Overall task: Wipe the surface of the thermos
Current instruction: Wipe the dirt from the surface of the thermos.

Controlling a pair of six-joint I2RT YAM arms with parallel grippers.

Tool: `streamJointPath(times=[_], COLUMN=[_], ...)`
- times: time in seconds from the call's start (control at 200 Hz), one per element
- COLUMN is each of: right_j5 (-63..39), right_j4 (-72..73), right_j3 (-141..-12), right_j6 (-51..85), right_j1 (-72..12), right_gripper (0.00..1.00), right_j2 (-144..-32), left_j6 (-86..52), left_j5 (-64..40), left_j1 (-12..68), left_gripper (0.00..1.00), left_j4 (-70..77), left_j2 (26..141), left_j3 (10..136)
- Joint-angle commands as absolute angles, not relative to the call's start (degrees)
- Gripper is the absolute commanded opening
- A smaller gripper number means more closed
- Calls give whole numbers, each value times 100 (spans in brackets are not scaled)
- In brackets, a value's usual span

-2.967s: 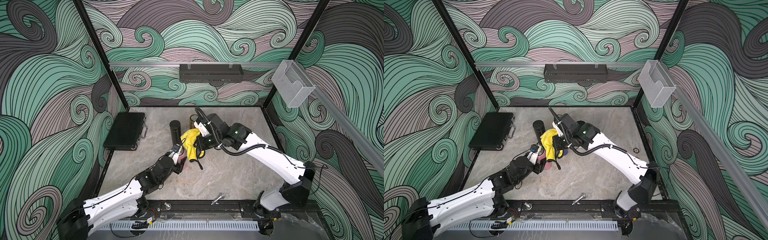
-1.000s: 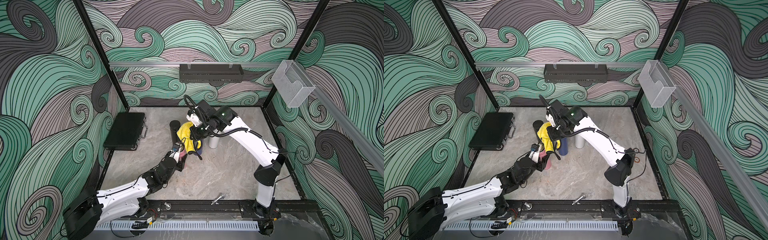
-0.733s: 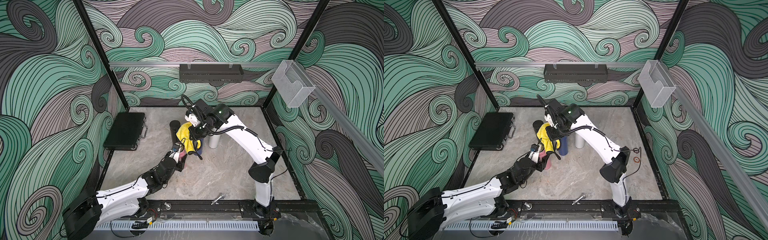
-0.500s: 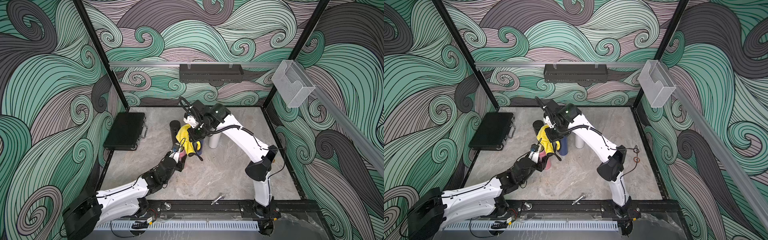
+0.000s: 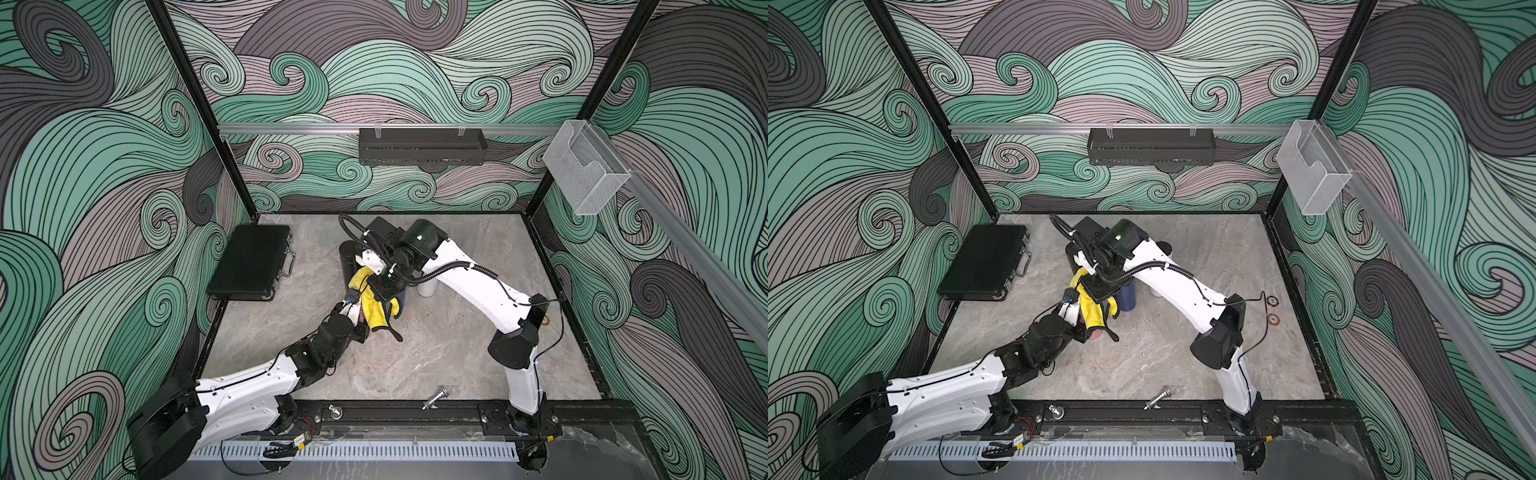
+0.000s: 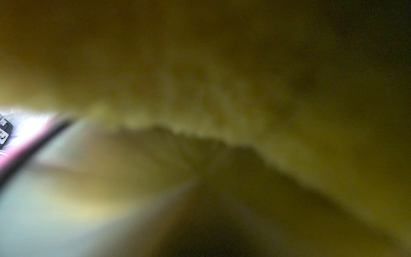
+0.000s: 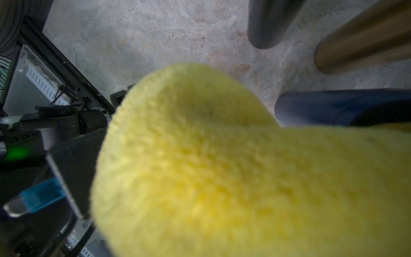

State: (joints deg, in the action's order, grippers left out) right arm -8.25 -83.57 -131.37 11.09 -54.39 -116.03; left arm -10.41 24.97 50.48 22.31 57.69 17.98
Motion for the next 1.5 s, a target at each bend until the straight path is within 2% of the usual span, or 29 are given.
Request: streamJointPath(times=[0.0,0.16,0.285,0.695,0.936,1.236,1.496], right_j5=[-392,-248,-563,-1145,-1107,-477,-893], right_j4=[-8654,-8488,-8240,-6527,-6245,-6139,-6174], right_j3=[-13441,-14440,-14386,-10964,-10026,-11019,-12150], right_j6=[989,1110,1257,1848,2073,2015,1875], right_j1=[-5369,-5236,-5245,-5652,-5913,-5333,-5227], right_gripper=[0,0,0,0,0,0,0], right_j2=[-11619,-11942,-12074,-10606,-9898,-10040,-11013], left_j6=[-991,-1098,-1107,-1090,-1116,-1146,-1144], left_j5=[2247,2204,2205,2265,2320,2133,2092], left_j1=[5071,5071,5067,5063,5054,5054,5054], left_gripper=[0,0,0,0,0,0,0], left_j4=[2086,2048,2007,1829,1623,1703,1765], left_j2=[5889,5734,5648,5537,5283,5328,5394], left_j3=[1912,1783,1758,1784,1740,1675,1670])
